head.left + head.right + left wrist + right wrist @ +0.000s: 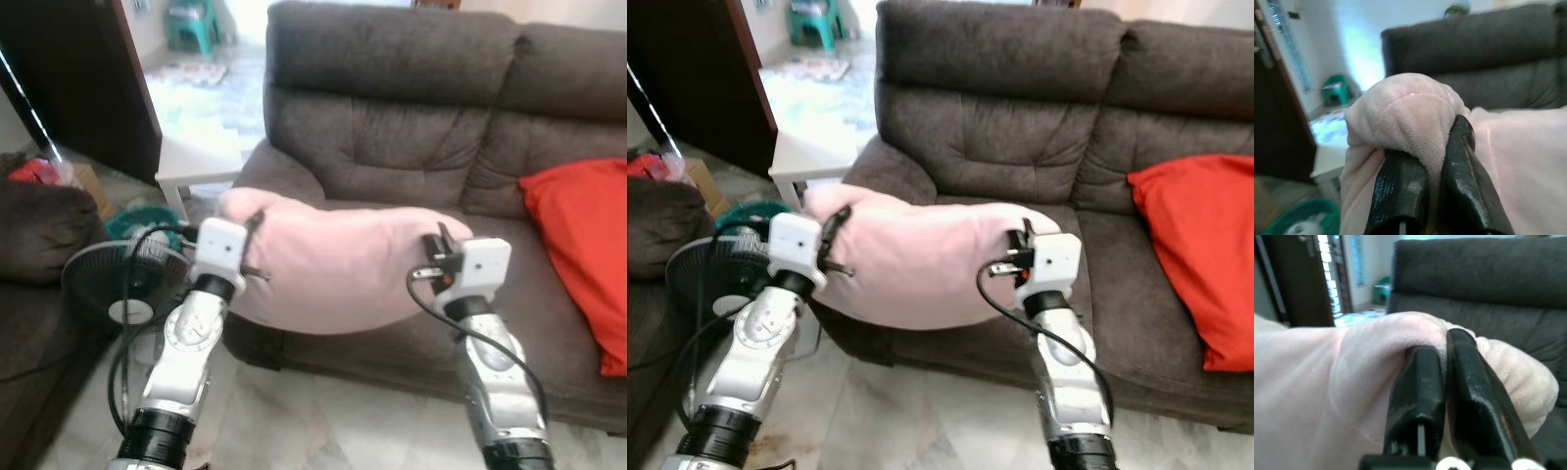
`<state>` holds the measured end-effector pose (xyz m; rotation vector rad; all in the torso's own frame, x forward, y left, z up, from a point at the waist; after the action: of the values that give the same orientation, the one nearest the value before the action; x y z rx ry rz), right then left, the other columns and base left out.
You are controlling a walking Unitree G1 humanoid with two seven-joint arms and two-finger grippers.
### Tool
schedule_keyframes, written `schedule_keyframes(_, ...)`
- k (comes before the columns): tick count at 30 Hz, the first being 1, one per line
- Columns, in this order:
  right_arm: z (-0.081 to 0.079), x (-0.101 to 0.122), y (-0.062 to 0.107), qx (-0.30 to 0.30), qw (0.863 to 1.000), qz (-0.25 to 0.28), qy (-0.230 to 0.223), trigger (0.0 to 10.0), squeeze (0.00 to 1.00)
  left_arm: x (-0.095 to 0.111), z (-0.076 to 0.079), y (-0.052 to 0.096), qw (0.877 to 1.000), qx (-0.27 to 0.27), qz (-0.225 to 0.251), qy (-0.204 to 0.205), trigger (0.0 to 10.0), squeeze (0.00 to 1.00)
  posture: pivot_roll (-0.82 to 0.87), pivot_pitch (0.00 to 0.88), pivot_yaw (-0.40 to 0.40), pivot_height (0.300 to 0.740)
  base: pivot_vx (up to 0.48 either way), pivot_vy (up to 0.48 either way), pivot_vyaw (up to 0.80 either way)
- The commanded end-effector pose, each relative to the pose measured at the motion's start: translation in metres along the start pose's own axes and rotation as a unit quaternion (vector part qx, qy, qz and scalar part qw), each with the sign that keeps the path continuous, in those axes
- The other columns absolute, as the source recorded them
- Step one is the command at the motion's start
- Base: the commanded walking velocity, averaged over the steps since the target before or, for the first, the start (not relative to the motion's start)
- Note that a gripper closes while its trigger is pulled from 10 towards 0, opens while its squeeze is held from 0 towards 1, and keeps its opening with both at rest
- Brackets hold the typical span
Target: Move the pillow to the sofa from floor
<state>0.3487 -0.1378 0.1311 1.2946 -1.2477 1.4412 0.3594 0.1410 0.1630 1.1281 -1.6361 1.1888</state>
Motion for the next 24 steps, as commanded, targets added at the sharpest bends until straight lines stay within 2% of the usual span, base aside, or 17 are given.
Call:
schedule_keyframes(1,0.009,0.013,0.0,-0.007,1.0,0.023,0.006,10.0,0.0,0.024,0.015,-0.007,0.999,-0.022,0.043,0.0,10.0,0.0,0.14,0.022,-0.045,0.74,0.281,0.0,0.0)
schedule_keyframes(10,0.002,0.029,-0.006,0.002,0.999,0.045,0.005,10.0,0.0,0.042,0.012,-0.015,0.998,-0.018,0.067,0.0,10.0,0.0,0.15,0.02,-0.044,0.74,0.281,0.0,0.0)
schedule_keyframes(20,-0.001,0.035,-0.006,0.009,0.999,0.05,0.014,10.0,0.0,0.047,0.01,-0.017,0.997,-0.016,0.073,0.0,10.0,0.0,0.15,0.021,-0.045,0.74,0.281,0.0,0.0)
schedule_keyframes(24,-0.005,0.037,-0.007,0.018,0.998,0.054,0.019,10.0,0.0,0.047,0.009,-0.017,0.997,-0.014,0.074,0.0,10.0,0.0,0.15,0.019,-0.047,0.74,0.279,0.0,0.77)
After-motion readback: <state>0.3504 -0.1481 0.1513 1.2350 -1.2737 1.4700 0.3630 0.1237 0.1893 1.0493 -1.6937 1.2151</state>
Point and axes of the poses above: a point about 5 cm out from each wrist's last joint towards the gripper, its own y axis pointing back from the gripper into the wrist, its own x axis along the axis of the wrist's last joint, z = x × y, the point moved 5 cm from there along -y, pointing out of the wrist towards the gripper, and after that the axes turned 1 degree about -y, right-handed, at the moved point
